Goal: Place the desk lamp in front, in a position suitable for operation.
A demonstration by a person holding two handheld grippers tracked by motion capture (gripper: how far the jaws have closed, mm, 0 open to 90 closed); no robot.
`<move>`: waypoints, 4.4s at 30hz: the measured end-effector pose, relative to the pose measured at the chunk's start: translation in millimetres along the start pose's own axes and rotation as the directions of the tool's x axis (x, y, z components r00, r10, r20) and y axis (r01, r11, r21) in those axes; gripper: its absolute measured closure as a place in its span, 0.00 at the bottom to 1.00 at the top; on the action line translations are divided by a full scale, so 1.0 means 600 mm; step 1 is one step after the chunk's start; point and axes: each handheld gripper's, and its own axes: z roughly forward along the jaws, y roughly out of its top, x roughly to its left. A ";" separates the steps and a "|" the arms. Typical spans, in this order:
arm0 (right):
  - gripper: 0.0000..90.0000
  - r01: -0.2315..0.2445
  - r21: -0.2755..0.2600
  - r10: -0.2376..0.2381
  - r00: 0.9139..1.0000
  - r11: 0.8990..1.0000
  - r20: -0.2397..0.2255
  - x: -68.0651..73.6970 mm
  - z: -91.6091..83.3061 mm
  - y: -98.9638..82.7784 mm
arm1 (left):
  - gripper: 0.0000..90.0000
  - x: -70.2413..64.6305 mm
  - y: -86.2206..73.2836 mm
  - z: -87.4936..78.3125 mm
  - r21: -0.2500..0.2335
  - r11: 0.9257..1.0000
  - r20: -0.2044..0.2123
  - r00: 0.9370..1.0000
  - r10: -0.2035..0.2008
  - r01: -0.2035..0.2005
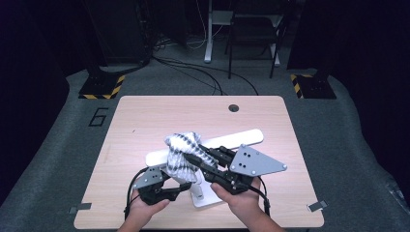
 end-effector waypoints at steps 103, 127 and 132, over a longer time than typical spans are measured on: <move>0.83 0.003 0.138 -0.046 0.950 0.990 0.309 -0.095 -0.114 -0.012 | 0.58 0.001 -0.001 0.000 0.012 1.000 -0.006 1.000 0.021 -0.021; 0.83 0.031 0.143 -0.054 0.986 0.989 0.160 -0.024 0.005 -0.013 | 0.58 0.001 -0.001 -0.001 0.016 1.000 -0.007 1.000 0.022 -0.021; 0.83 0.060 0.164 -0.081 0.989 0.985 0.122 -0.002 0.036 -0.011 | 0.58 0.001 -0.001 -0.002 0.022 0.999 -0.002 1.000 0.025 -0.025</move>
